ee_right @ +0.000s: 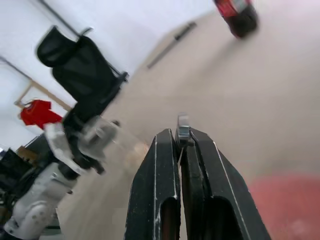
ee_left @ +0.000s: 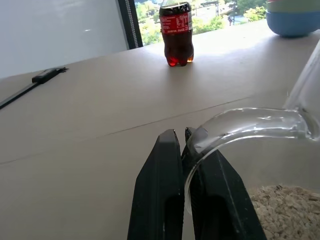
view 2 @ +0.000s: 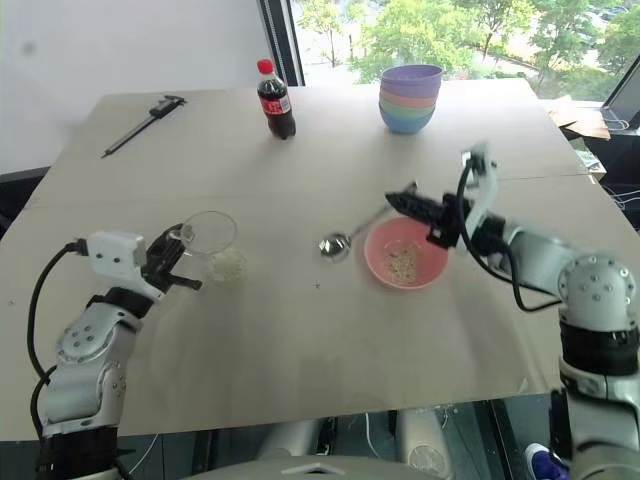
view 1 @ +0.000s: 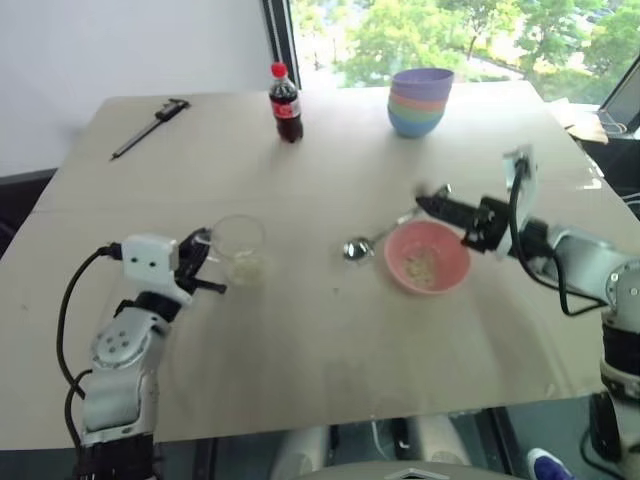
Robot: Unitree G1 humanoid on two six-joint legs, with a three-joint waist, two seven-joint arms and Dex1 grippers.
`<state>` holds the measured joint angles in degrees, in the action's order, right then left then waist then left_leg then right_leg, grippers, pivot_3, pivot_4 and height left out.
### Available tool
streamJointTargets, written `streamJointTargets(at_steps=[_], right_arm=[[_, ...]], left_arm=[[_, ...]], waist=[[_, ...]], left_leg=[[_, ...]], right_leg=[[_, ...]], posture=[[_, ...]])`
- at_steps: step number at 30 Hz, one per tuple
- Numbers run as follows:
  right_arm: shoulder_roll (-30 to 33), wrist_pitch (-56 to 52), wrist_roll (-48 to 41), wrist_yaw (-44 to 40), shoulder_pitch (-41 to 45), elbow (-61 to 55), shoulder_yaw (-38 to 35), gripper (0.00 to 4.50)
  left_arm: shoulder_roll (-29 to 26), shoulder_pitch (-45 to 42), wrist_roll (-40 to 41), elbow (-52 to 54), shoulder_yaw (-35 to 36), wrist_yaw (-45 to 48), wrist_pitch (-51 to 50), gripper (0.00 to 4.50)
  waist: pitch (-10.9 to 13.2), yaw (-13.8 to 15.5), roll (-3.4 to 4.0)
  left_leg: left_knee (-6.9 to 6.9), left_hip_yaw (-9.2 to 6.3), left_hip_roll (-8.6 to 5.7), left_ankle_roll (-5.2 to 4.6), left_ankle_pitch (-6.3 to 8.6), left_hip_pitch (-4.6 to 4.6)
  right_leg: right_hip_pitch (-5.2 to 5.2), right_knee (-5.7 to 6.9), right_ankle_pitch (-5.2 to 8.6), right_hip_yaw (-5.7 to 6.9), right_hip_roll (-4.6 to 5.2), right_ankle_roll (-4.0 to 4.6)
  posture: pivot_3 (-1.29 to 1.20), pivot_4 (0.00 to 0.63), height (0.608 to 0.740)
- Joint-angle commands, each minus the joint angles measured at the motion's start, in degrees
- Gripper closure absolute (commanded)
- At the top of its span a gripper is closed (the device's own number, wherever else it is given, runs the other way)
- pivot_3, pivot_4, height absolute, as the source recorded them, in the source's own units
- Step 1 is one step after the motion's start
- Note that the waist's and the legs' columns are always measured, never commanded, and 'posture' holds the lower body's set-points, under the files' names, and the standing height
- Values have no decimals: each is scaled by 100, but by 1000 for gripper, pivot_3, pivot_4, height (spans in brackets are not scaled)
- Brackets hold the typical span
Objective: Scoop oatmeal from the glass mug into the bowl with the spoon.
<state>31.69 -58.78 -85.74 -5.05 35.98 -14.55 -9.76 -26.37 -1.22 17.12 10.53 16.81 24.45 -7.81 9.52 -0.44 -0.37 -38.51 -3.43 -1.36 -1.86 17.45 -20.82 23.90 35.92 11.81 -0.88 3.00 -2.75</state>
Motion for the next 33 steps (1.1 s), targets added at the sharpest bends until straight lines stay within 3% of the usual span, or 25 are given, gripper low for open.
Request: streamJointTargets(at_steps=[1, 7, 14, 25, 30, 33], right_arm=[[-174, 152, -146, 190, 640, 29, -4, 4500], [-518, 157, 444, -64, 1435, 239, 363, 4500], [-321, 128, 1488, -950, 1331, 24, 908, 4500], [-204, 1084, 4298, -2329, 1489, -130, 2577, 4500], [-250, 1274, 4907, -2782, 1429, -102, 2807, 4500], [-541, 556, 4411, -2619, 1333, -87, 2388, 4500]], left_arm=[[-31, -319, -14, 54, -433, 216, -218, 4481], [-31, -1056, -116, -200, -972, 462, -443, 4481], [53, -1596, -84, -498, -1178, 606, -550, 4481], [120, -2118, -295, -847, -1546, 749, -621, 4481], [159, -2227, -323, -903, -1575, 787, -633, 4481], [188, -2201, -348, -898, -1575, 790, -604, 4481]], waist=[[-1, 27, -2], [-3, 27, -4], [-4, -19, -5], [-4, -22, -6], [-4, -28, -6], [-4, -27, -6]], left_leg=[[0, -4, -2, 1, 0, -1], [0, 3, -8, 25, -14, -56], [-58, 4, -10, 29, -17, -197], [-89, -2, -21, 33, -20, -182], [-90, -3, -25, 36, -22, -182], [-90, -4, -26, 36, -22, -183]], right_leg=[[-1, 0, 0, 3, 1, 0], [52, -1, -1, 0, 11, -1], [186, 44, -2, 0, 14, -2], [184, 94, -4, 0, 15, -2], [184, 90, -4, -2, 16, -2], [184, 87, -4, -3, 19, -2]], posture=[[0, 150, 740], [0, 150, 740], [0, 150, 740], [0, 150, 740], [0, 150, 740], [0, 150, 740]])
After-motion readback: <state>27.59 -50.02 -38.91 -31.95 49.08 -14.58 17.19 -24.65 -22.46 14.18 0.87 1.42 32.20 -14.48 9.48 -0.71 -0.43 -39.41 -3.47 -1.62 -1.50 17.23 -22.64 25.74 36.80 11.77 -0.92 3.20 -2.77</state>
